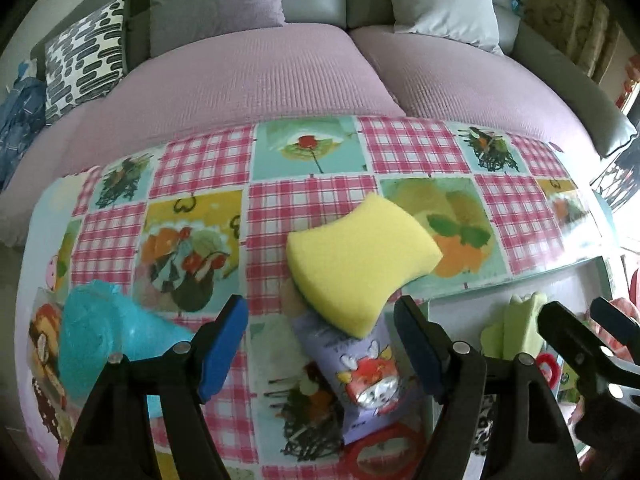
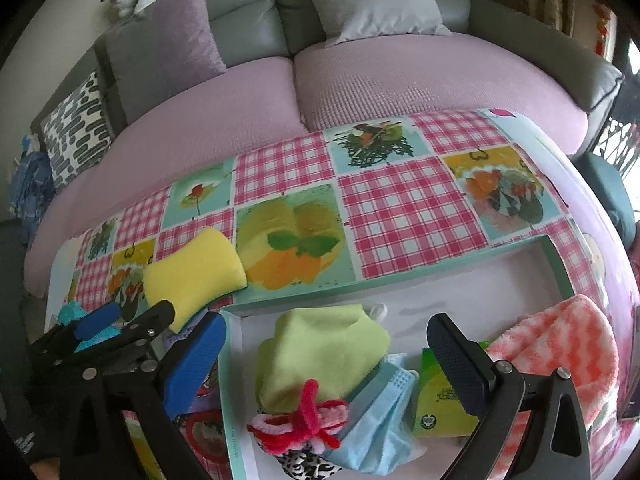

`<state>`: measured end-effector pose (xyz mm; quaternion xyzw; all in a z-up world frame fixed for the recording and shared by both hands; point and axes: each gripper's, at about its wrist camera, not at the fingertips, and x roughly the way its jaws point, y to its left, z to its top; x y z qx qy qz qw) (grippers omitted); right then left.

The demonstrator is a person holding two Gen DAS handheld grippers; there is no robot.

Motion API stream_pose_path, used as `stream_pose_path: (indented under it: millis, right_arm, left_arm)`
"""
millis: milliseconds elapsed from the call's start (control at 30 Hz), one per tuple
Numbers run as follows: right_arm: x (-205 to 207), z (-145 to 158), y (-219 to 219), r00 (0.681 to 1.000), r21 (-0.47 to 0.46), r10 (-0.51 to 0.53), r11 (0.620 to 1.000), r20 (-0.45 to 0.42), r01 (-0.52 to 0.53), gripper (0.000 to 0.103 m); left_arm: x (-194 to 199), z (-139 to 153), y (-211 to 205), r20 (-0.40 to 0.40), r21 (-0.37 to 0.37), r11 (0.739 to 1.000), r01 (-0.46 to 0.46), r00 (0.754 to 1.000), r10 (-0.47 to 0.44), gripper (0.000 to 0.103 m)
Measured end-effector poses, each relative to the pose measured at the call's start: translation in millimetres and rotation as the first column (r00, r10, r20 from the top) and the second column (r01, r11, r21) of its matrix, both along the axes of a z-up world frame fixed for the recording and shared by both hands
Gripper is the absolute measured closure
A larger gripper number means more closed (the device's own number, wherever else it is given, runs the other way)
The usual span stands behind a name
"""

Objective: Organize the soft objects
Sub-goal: 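Grasp the yellow sponge with the left tool and lift it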

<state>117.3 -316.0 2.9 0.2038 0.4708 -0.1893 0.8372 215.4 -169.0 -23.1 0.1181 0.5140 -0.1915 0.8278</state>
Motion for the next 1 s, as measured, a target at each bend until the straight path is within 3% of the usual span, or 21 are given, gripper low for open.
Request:
stream_pose_path:
  millis: [133, 300, 467, 767, 1000]
  right_arm:
    - [0, -3, -4, 1.000, 0.014, -0.011, 1.000, -0.003, 0.011, 0.001]
    - [2, -5, -2, 1.000, 0.014, -0.007, 1.000, -0.010, 0.007, 0.001]
    - [2, -4, 2, 1.000, 0.006, 0.001, 1.000, -0.012, -0.001, 0.001]
    - [3, -3, 4, 1.000, -0.002, 0.012, 1.000, -0.017, -0.012, 0.001]
    - [7, -7, 13, 0.999, -0.004, 0.040, 0.999, -0.028, -0.040, 0.001]
  left_arm:
    - [5, -10, -5, 0.002, 0.025, 1.000, 0.000, 1.000, 0.000, 0.026]
    - [10, -15, -5, -0.003, -0.001, 1.000, 0.013, 1.000, -0.013, 0.032]
    - [10, -14, -5, -0.015, -0.043, 0.999, 0.026, 1.000, -0.027, 0.058]
    - [13, -13, 5, -0.017, -0.080, 0.997, 0.013, 1.000, -0.014, 0.067]
    - [10, 1, 23, -0.004, -0.097, 0.994, -0.043, 0.999, 0.042, 0.068]
